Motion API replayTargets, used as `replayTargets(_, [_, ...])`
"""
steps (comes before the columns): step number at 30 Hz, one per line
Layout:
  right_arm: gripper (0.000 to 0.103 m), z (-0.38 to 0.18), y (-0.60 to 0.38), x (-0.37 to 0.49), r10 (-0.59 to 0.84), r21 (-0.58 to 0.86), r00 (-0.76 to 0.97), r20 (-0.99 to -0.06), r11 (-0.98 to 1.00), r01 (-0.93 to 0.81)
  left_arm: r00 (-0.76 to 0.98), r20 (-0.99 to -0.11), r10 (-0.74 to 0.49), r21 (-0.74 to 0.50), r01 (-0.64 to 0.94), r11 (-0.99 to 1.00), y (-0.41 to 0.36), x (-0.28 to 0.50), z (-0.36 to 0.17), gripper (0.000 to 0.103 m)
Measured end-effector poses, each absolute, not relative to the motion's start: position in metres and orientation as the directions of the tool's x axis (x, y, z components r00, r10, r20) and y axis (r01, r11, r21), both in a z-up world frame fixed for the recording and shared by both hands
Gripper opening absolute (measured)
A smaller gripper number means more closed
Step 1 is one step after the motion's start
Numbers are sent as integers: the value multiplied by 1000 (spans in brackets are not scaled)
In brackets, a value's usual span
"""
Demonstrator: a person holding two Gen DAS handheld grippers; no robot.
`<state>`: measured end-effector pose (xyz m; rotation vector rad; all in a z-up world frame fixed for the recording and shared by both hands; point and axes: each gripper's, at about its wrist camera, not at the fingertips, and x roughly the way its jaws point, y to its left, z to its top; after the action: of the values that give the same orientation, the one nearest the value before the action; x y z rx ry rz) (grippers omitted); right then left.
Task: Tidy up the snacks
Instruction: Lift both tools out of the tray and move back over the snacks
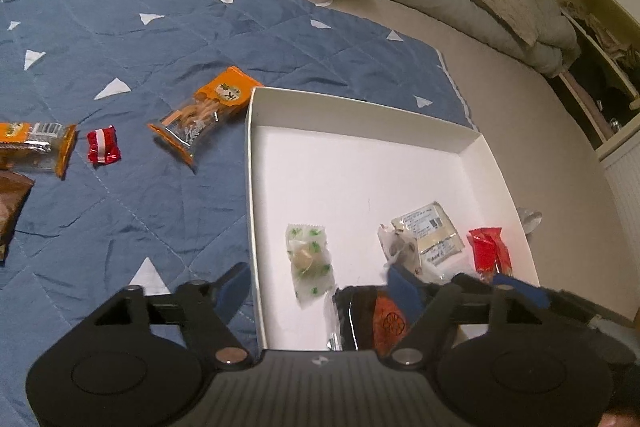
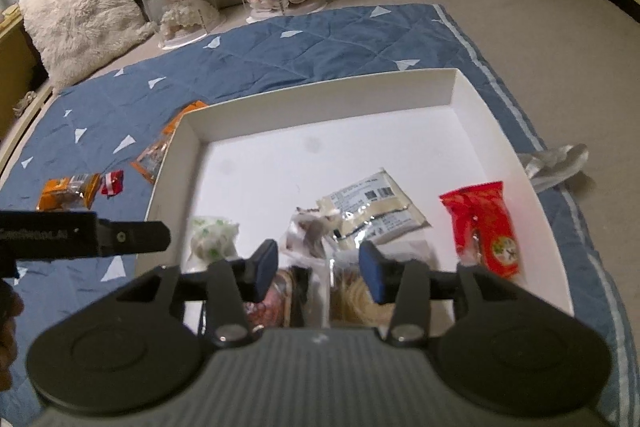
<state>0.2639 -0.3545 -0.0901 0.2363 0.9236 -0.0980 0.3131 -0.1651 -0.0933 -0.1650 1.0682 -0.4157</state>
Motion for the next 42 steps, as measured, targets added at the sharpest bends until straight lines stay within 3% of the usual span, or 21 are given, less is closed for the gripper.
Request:
replayTargets(2, [69,-88,-357,259,3,152,605,-796,969,194,413,-817,-402,-318,259,912,-165,309,-91,84])
replayTargets(9, [81,-85,-365,247,-36,116,601,-798,970,212,407,-825,-391,-297,277,914,-162,299,-90,103])
replayTargets(12, [98,-84,-365,243,-49,104,608,-793,971,214,409,-829,-380,-285,275,918,-158,296,-91,103])
replayTargets(14, [103,-84,-364,240,-61,92,612,-789,972,215,412,-828,-381,-287,271,919,-155,294,-90,103])
replayTargets(42, [103,-78,-279,270,-53,17,621,-782,994,106,499,-842,-205,-152,144,978,-33,295,-87,103])
